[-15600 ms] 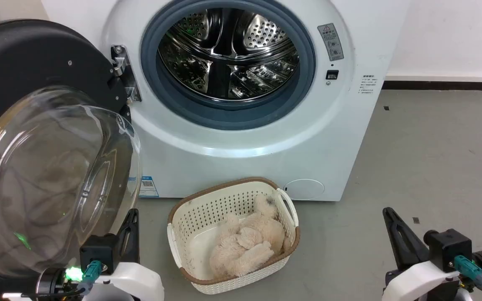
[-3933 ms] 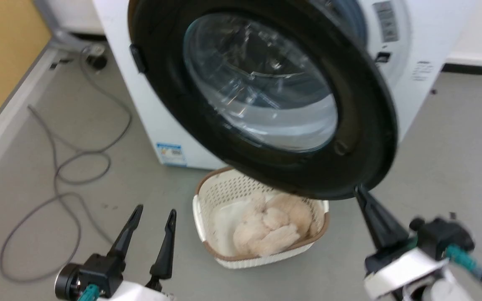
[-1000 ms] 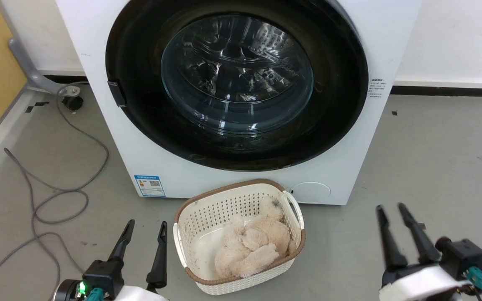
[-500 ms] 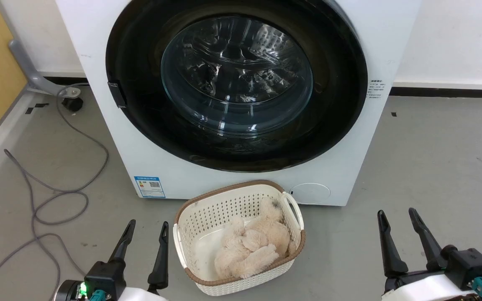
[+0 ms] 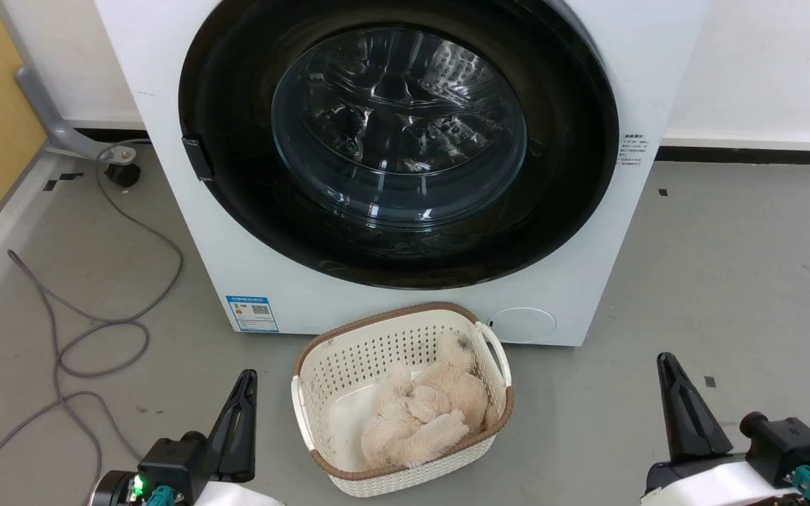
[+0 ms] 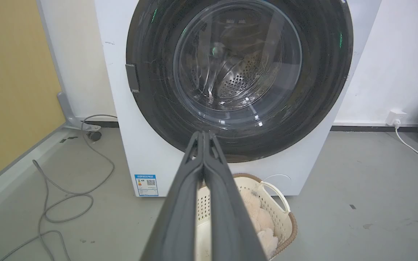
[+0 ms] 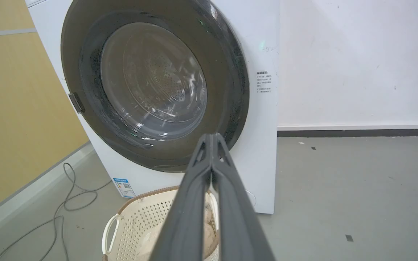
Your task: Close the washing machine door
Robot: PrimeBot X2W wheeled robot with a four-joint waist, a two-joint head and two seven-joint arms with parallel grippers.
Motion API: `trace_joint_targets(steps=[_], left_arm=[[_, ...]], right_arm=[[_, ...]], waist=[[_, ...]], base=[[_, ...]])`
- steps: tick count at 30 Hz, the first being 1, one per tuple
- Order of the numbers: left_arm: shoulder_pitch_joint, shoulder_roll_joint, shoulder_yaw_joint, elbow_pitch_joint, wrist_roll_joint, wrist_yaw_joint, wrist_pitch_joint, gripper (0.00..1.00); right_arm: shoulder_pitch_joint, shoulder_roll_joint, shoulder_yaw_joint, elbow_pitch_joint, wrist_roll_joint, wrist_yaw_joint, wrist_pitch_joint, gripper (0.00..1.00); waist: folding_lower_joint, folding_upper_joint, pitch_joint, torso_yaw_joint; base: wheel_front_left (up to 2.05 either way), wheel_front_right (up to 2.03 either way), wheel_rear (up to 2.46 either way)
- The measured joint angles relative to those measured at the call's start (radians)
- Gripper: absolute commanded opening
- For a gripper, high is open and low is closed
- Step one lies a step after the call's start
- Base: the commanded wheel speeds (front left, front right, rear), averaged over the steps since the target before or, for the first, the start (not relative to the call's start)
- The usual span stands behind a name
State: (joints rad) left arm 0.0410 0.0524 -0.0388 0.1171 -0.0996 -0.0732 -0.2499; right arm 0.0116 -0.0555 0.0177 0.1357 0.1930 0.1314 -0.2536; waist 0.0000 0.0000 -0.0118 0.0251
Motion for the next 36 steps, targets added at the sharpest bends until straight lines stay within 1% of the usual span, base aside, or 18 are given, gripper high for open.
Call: trace_joint_targets(steps=[36], left_arm=[[-0.002, 0.0, 0.01, -0.03, 0.027, 0.018, 0.072, 0.0]], right_arm=[[0.0, 0.0, -0.005, -0.035, -0.053, 0.0, 0.076, 0.0]], waist=[[0.0, 0.0, 0.004, -0.008]], base=[[0.0, 0.0, 0.0]])
